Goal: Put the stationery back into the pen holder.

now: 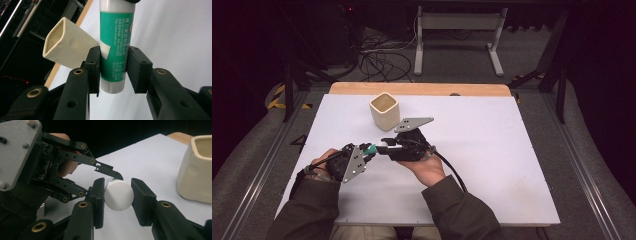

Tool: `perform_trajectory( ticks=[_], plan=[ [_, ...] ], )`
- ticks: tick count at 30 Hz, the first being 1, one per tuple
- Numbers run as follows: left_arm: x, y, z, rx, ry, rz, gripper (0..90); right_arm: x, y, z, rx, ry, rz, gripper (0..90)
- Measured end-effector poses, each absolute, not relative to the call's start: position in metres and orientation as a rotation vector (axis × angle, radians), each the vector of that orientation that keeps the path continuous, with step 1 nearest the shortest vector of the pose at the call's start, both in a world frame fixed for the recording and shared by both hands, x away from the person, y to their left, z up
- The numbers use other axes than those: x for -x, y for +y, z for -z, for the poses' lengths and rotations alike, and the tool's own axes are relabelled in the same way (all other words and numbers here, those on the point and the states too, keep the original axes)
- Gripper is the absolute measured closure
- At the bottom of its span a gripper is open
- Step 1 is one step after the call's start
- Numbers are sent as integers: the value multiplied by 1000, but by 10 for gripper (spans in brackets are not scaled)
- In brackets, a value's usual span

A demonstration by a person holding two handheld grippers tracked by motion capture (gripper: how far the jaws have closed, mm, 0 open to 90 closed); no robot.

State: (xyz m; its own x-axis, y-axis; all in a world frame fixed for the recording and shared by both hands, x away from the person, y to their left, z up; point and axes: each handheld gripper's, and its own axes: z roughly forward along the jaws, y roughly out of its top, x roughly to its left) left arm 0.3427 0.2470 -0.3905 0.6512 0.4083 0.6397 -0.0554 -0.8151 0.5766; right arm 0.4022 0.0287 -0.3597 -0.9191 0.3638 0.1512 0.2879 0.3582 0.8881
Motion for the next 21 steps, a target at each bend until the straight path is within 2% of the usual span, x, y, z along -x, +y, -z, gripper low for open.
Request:
perform_trajectory(
  ticks=[8, 13, 21],
  plan=[
    [-348, 248, 393, -2291, 339, -1019, 657, -405, 25, 357, -586, 2463, -1665, 569],
    [-352, 252, 392, -2214, 412, -942, 658, -407, 14, 356, -607, 2406, -1699, 528],
    [-356, 261, 391, -2109, 520, -886, 657, -408, -7, 356, -591, 2329, -1765, 459]
  ],
)
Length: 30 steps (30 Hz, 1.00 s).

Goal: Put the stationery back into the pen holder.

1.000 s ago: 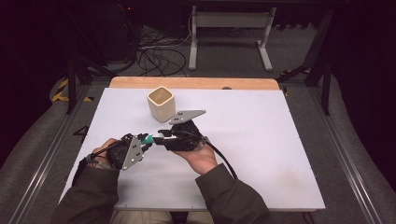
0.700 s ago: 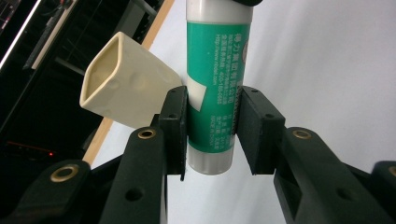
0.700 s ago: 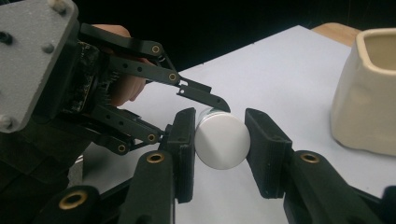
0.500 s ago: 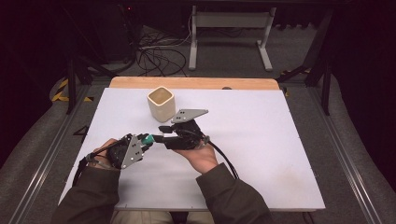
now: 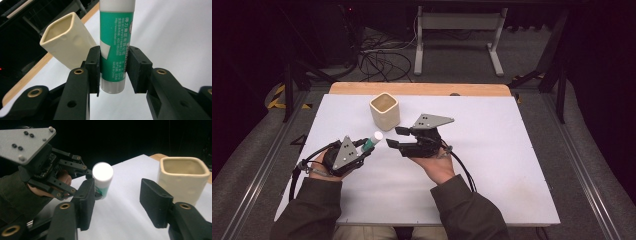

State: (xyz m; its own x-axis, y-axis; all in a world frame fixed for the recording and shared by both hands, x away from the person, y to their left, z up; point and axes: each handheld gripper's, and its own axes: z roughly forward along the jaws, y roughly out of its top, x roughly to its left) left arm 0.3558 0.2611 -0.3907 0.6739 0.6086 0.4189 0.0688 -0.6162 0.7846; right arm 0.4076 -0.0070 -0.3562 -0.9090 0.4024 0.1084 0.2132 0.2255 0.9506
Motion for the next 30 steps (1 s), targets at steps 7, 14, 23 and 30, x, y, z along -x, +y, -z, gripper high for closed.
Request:
perform_trajectory(
  ticks=[7, 14, 23, 30],
  plan=[
    [-358, 266, 386, -1995, 603, -816, 658, -408, -29, 356, -577, 2268, -1809, 411],
    [-357, 268, 382, -1921, 626, -780, 658, -408, -51, 354, -578, 2231, -1834, 340],
    [-357, 267, 378, -1838, 642, -719, 658, -405, -77, 352, -598, 2188, -1860, 260],
    [-359, 262, 377, -1815, 636, -699, 659, -403, -98, 355, -634, 2149, -1869, 237]
  ],
)
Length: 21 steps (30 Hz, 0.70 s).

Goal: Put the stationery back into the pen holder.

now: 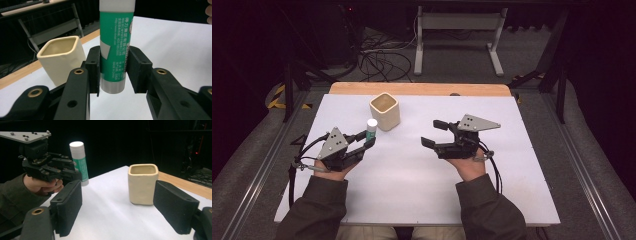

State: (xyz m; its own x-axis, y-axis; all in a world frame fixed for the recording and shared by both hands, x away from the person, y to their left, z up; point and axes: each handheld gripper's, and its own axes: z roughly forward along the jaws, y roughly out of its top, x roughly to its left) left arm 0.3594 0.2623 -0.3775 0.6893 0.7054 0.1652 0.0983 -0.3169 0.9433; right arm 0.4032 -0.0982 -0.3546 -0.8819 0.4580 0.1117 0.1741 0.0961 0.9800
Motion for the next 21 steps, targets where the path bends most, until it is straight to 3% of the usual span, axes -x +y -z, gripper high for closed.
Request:
perform_trajectory(
  ticks=[21],
  plan=[
    [-384, 256, 370, -1696, 683, -669, 658, -398, -139, 360, -705, 2071, -1902, 134]
  ],
)
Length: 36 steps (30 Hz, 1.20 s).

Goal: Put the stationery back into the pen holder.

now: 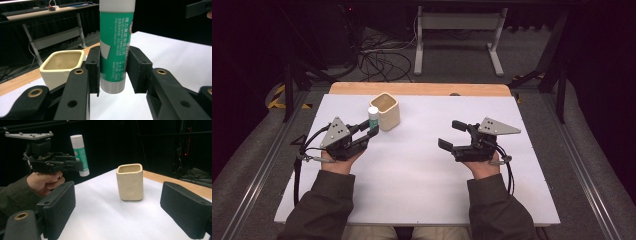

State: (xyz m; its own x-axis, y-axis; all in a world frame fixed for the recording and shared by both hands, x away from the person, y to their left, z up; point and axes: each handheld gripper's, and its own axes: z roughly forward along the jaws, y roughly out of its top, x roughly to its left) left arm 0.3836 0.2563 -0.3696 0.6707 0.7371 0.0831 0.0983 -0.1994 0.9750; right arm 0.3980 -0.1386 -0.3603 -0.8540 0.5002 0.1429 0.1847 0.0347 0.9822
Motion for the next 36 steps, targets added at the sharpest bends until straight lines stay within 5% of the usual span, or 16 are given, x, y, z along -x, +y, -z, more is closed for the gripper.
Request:
perform_trajectory(
  ticks=[36],
  plan=[
    [-458, 252, 366, -1455, 767, -633, 658, -394, -176, 348, -737, 1912, -1950, 89]
  ],
)
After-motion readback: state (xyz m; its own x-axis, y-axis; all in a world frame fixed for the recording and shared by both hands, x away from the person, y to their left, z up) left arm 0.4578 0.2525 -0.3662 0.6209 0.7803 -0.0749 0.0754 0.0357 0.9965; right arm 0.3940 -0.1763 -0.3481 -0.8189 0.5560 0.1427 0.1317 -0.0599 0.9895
